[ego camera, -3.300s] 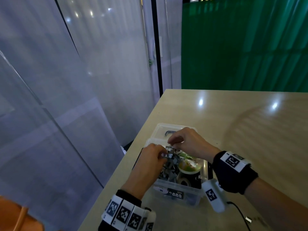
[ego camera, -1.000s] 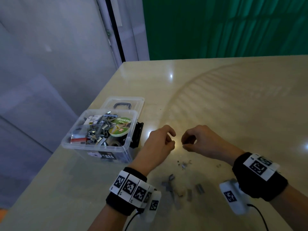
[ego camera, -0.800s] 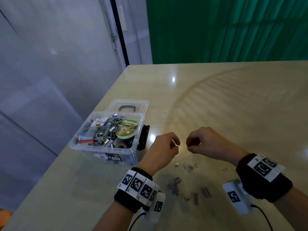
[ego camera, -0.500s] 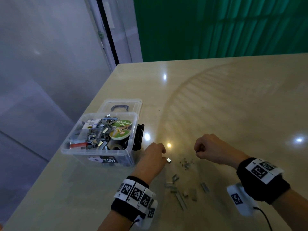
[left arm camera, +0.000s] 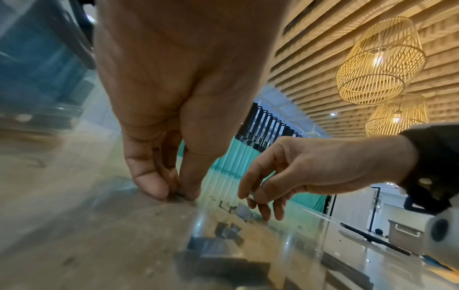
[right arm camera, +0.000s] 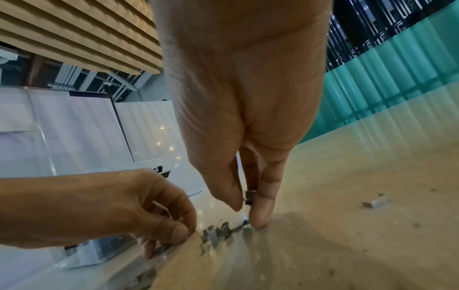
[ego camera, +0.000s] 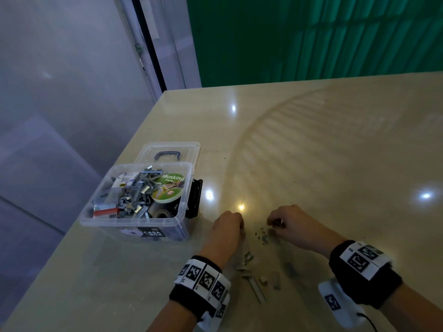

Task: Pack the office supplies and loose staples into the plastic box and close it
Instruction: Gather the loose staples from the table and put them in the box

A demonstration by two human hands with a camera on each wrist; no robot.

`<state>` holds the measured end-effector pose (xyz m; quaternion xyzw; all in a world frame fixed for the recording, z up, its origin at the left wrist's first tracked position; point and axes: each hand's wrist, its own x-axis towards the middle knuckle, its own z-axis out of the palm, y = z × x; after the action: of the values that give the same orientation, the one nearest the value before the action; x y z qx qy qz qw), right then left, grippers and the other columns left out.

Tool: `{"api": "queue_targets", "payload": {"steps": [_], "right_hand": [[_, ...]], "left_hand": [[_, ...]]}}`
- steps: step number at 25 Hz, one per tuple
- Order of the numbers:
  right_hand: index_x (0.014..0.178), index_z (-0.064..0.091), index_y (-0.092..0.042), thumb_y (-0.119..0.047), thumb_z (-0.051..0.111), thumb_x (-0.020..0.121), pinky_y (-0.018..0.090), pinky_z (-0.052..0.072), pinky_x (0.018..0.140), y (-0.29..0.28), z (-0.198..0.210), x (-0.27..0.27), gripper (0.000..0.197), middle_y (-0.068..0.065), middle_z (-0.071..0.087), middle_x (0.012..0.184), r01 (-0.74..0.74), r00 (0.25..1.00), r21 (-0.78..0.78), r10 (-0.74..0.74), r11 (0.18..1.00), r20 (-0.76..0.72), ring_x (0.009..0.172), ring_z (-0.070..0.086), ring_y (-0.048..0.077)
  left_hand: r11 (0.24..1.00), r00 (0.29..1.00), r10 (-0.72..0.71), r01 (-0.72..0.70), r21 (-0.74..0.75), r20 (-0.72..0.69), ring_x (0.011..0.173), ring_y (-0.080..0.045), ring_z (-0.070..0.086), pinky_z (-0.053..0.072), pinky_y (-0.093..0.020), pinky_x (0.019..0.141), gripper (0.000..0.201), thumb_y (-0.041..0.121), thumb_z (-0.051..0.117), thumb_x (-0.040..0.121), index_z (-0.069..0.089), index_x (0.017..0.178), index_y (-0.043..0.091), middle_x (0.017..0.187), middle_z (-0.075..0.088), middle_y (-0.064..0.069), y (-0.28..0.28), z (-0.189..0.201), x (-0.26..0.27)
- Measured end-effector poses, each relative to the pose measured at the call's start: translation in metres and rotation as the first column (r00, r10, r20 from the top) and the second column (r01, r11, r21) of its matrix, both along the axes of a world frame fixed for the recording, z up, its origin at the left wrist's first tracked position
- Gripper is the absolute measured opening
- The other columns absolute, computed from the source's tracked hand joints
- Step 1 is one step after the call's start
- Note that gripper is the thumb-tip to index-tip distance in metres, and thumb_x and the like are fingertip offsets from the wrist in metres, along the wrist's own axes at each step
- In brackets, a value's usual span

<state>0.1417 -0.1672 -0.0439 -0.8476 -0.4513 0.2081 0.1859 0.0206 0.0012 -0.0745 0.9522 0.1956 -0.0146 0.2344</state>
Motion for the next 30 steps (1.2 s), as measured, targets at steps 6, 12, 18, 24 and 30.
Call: {"api": "queue_targets", "payload": {"steps": [6,12,18,24,30], "right_hand": [[0.107,0.067,-0.016,-0.024,0.063,0.096,0.015,0.031,0.059,0.015,-0.013,-0.024,0.013,-0.004,0.044,0.102,-0.009,0.991,-0.112,0.024,0.994,0.130,0.083,0.046,0.010],[0.096,0.074,-0.016,-0.014,0.067,0.092,0.011,0.039,0.061,0.015,-0.010,-0.013,0.009,-0.006,0.060,0.091,0.028,0.998,-0.037,-0.026,0.999,0.048,0.076,0.055,0.004],[0.093,0.080,-0.021,-0.022,0.082,0.081,0.024,0.057,0.075,0.053,0.048,0.002,0.012,-0.005,0.075,0.087,0.021,0.999,0.133,-0.014,0.991,-0.049,0.077,0.069,0.002],[0.084,0.082,-0.020,-0.013,0.083,0.074,0.024,0.054,0.069,0.146,0.106,-0.025,0.012,-0.008,0.076,0.074,-0.101,0.992,0.329,0.121,0.939,-0.041,0.070,0.069,0.003],[0.078,0.081,-0.016,-0.003,0.077,0.076,0.020,0.055,0.061,0.241,0.119,-0.060,0.014,-0.004,0.074,0.072,-0.203,0.974,0.361,0.226,0.910,-0.024,0.068,0.070,0.007]], "left_hand": [[0.998,1.000,-0.027,0.027,-0.053,-0.005,0.097,-0.020,0.064,0.054,-0.029,0.086,0.017,0.016,0.056,0.099,0.066,0.112,0.014,0.112,0.062,-0.007,-0.016,-0.001,0.008],[0.996,0.999,-0.037,0.038,-0.078,0.014,0.100,-0.019,0.063,0.053,-0.029,0.089,0.024,0.020,0.056,0.098,0.065,0.119,0.011,0.116,0.062,-0.008,-0.011,0.017,0.001],[0.997,0.971,-0.016,0.033,-0.067,0.240,0.093,-0.011,0.062,0.051,-0.020,0.083,0.024,0.024,0.062,0.096,0.068,0.118,0.016,0.108,0.061,-0.002,0.016,0.088,-0.023],[0.985,0.923,0.170,-0.173,-0.023,0.346,0.082,-0.008,0.061,0.051,-0.022,0.082,0.013,0.013,0.068,0.089,0.074,0.100,0.015,0.094,0.065,0.002,0.109,0.140,-0.079],[0.962,0.929,0.263,-0.274,0.006,0.260,0.084,-0.012,0.067,0.048,-0.016,0.076,0.020,0.016,0.072,0.087,0.076,0.106,0.012,0.100,0.075,-0.005,0.186,0.146,-0.095]]}}
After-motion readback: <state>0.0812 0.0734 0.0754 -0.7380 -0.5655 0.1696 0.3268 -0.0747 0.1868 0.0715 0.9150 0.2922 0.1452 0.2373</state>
